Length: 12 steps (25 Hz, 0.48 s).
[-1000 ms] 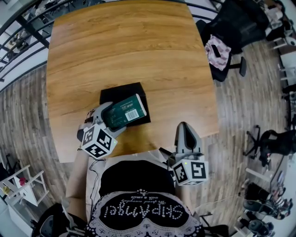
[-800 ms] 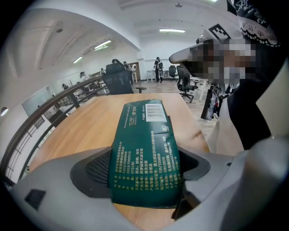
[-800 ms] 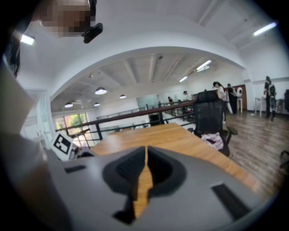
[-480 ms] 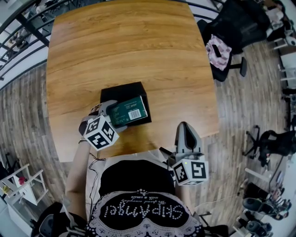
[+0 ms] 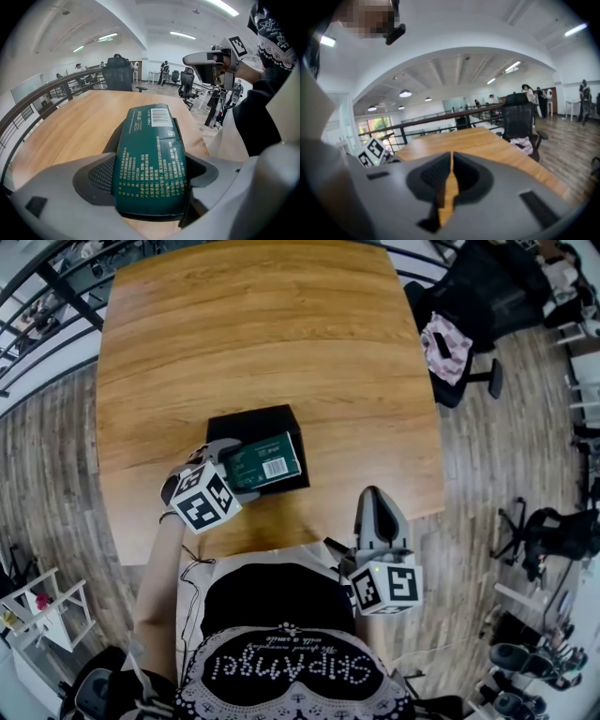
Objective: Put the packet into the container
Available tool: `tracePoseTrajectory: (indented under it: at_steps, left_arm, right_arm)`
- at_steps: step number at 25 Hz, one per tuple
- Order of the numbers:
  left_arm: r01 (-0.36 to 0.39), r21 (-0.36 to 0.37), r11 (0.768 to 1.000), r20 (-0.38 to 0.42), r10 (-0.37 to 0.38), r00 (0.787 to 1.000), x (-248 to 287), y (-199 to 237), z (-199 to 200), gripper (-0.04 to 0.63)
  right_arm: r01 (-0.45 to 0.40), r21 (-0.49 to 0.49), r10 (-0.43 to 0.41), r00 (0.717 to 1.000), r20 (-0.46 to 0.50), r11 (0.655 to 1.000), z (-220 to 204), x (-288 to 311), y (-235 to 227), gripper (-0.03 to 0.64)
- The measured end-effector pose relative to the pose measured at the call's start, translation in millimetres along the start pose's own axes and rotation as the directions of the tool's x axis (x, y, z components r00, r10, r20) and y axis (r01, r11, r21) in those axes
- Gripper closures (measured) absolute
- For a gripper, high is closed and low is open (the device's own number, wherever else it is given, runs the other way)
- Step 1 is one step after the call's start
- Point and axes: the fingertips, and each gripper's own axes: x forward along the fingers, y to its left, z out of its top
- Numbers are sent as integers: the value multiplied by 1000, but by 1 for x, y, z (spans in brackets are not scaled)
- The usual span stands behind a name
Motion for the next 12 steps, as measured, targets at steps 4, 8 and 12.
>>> tracePoseTrajectory:
  at_steps: [4,8,12]
  left_arm:
    - [-9,-7,1000,12,9,1000,-1,0,0,149]
    - [-48,-5,999,14,48,999,-3,2,1,147]
    - [-59,-20,998,37,60,998,-8,5,6,147]
  right_arm:
    - [-5,-3,5,1000,1,1000,0,0,1,578]
    - [-2,-4,2,1000,-1,1000,1,0,1,578]
    - [-4,-6,4,1000,0,1000,1,1,0,578]
